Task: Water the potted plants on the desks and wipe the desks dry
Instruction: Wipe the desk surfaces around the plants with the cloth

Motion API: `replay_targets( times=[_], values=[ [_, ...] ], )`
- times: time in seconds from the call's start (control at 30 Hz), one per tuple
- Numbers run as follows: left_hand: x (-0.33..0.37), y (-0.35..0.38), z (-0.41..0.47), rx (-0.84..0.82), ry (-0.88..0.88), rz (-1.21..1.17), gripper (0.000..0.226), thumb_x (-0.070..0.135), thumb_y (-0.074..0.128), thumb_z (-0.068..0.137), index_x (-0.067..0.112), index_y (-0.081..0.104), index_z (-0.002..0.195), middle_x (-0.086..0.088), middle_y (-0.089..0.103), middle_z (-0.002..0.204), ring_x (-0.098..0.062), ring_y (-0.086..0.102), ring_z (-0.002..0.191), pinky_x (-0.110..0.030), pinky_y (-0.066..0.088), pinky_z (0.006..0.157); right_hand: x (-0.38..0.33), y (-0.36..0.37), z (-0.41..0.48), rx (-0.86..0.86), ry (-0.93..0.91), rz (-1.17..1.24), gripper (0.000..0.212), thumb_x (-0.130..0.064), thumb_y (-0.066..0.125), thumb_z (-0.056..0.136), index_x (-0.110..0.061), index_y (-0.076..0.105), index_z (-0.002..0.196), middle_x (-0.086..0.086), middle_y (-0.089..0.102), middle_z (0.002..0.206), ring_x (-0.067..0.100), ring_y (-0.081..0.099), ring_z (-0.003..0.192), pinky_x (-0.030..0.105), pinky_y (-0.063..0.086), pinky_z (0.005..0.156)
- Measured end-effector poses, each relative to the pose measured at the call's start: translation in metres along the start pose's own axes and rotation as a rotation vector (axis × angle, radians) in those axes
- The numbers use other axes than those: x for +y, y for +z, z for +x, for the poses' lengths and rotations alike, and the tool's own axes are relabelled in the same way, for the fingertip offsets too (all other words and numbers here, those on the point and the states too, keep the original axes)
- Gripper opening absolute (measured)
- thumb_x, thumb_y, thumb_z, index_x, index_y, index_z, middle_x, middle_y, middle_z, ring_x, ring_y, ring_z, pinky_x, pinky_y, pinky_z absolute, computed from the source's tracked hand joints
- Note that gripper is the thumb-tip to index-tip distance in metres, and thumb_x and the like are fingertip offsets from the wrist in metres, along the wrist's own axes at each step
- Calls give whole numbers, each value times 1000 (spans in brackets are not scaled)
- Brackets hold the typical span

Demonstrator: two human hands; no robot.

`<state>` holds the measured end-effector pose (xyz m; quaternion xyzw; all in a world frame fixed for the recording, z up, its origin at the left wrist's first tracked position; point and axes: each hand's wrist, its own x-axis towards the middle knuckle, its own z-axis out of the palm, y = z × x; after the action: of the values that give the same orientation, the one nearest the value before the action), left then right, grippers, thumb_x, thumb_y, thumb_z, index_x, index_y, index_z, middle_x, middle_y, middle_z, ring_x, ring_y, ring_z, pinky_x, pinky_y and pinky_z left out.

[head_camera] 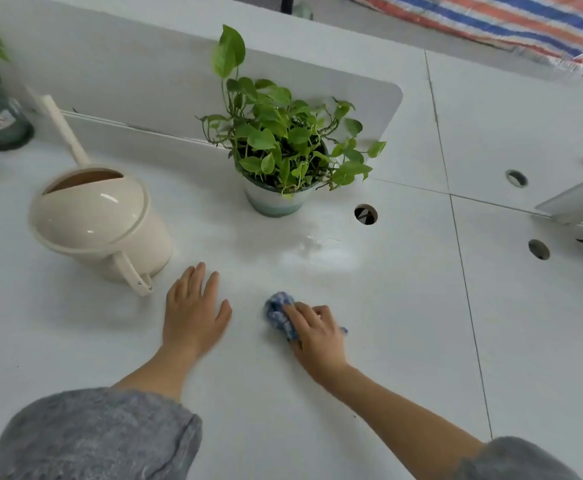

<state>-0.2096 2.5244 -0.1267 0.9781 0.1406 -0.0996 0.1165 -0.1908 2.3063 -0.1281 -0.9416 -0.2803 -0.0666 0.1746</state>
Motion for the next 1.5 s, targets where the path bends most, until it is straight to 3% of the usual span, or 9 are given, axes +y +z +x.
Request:
replay_targets(
  times=[0.27, 0.43, 0.53, 0.7, 0.87, 0.97, 1.2, 1.33, 1.5],
  values=[
    [-1, -1, -1, 10, 10, -30, 73, 45, 20, 76, 7, 51, 130, -19, 43, 144, -37, 39, 134, -49, 35, 105, -2, -12, -23, 117, -423, 9, 29, -11, 37, 92, -20, 51, 115, 3, 48, 111, 20, 47, 83, 27, 49, 59],
    [0, -4, -3, 11, 20, -47, 69, 43, 23, 79, 8, 47, 134, -17, 37, 148, -35, 32, 138, -48, 30, 109, 52, -30, -19, -127, -782, -276, 36, -12, 38, 90, -31, 47, 118, 8, 47, 115, 22, 52, 85, 26, 46, 60],
    [0, -4, -3, -9, 10, -44, 63, 41, 29, 84, 14, 36, 141, -11, 22, 155, -29, 18, 144, -42, 19, 115, 81, -40, 28, -197, -531, -360, 46, -14, 52, 77, -35, 43, 117, 6, 53, 107, 25, 53, 82, 26, 46, 57],
    [-3, -3, -2, -6, 11, -53, 66, 44, 26, 77, 11, 53, 128, -15, 44, 144, -34, 41, 133, -46, 37, 104, 101, -61, 113, -197, 462, -109, 59, 3, 47, 82, -25, 46, 134, 14, 51, 127, 33, 41, 115, 35, 39, 77],
    [-3, -2, -1, 6, -12, -80, 62, 44, 32, 74, 15, 57, 122, -11, 52, 139, -31, 49, 128, -44, 43, 100, 95, -62, 191, -147, 647, 48, 31, -5, 47, 88, -3, 56, 117, 21, 52, 121, 37, 47, 112, 40, 42, 82],
    [-4, -2, 3, 1, -19, -57, 57, 43, 37, 72, 16, 61, 116, -10, 59, 130, -29, 58, 119, -43, 50, 91, 92, -42, 215, -253, 811, 88, 36, -8, 49, 87, 0, 47, 122, 19, 50, 126, 36, 54, 107, 36, 44, 78],
    [-5, -2, 5, 2, -12, -14, 55, 43, 38, 72, 18, 62, 115, -8, 62, 128, -27, 61, 116, -41, 52, 88, 49, -18, 171, -272, 442, -211, 46, -6, 43, 88, -15, 41, 133, 11, 51, 126, 33, 40, 115, 36, 40, 68],
    [-5, 1, 4, 28, -20, -30, 57, 43, 36, 74, 17, 61, 119, -9, 58, 132, -28, 56, 121, -43, 49, 92, 12, -15, 120, -286, 107, -187, 40, -3, 67, 73, -10, 62, 112, 10, 64, 99, 36, 56, 90, 31, 34, 53],
    [-2, 0, 2, 47, -21, -31, 56, 42, 37, 73, 17, 63, 116, -9, 60, 129, -27, 59, 118, -41, 51, 90, -23, -16, 134, -341, 141, 54, 53, 0, 53, 78, -25, 56, 125, 0, 61, 114, 26, 42, 105, 30, 35, 66]
  ],
)
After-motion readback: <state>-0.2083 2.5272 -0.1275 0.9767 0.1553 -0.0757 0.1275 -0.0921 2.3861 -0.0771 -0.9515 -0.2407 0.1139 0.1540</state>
